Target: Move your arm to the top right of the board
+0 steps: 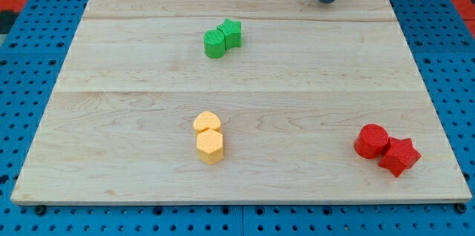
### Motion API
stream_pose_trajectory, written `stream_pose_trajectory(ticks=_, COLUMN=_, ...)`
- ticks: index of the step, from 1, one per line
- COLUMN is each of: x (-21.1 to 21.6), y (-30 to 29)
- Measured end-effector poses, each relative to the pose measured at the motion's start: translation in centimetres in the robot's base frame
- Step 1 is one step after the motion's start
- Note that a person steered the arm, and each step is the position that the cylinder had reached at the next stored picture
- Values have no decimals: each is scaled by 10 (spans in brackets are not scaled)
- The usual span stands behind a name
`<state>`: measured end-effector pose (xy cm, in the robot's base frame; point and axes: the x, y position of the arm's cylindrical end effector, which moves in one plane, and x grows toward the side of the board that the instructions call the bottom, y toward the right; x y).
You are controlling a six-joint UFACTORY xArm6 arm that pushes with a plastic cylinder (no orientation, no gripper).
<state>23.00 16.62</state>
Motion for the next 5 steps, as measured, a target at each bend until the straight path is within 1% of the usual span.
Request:
stream_pose_trajectory(ticks=1, x=13, y=2)
stream_pose_trajectory(ticks=2, x=51, y=2)
stream_pose_trajectory(ticks=3, x=70, y=1)
stream_pose_trajectory(ticks=4, x=74, y=28)
stream_pose_trajectory(ticks=5, x=74, y=88)
